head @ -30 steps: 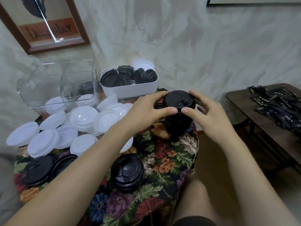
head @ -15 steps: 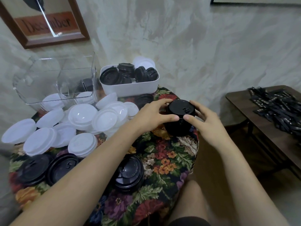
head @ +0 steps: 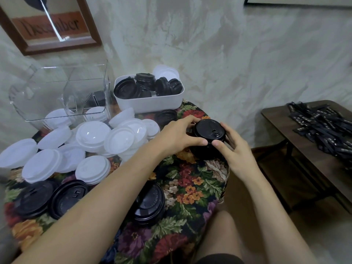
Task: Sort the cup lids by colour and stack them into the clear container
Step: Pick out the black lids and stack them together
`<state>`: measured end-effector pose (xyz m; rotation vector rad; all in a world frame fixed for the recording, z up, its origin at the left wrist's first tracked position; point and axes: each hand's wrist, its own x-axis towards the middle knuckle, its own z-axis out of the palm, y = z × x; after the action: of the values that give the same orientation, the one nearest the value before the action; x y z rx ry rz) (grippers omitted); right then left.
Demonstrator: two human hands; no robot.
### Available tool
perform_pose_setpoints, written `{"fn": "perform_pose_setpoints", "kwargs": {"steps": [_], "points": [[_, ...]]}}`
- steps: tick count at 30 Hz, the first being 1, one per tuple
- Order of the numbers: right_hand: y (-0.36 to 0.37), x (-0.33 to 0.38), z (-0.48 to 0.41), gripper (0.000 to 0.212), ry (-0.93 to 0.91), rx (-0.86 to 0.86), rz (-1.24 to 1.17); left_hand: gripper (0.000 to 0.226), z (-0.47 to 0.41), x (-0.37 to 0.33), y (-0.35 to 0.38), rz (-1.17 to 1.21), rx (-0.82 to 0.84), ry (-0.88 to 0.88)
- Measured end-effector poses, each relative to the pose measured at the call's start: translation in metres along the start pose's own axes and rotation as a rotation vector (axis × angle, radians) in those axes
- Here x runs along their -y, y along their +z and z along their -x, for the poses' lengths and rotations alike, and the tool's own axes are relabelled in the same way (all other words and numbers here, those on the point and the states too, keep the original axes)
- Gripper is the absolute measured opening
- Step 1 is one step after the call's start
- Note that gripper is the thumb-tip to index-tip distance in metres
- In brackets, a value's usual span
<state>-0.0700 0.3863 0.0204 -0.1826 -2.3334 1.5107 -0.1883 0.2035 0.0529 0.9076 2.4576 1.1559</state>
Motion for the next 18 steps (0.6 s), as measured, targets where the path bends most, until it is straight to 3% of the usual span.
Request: {"fn": "perform_pose_setpoints", "kwargs": {"steps": [6,11,18], "points": [[0.004,-0.006,0.003,0.052,0.005,-0.021,-0.007,0.084,-0.002,0.000,0.003,-0.022,0.005,-0.011],[0.007,-0.013,0.007,0.055,0.018,-0.022,0.024,0.072,0.003,-0.001,0.005,-0.116,0.011,0.002],[0.004,0.003,0.008,0.051,0.037,0.034,0.077,0.076,0.008,-0.010,-0.001,-0.213,0.040,0.021]]}}
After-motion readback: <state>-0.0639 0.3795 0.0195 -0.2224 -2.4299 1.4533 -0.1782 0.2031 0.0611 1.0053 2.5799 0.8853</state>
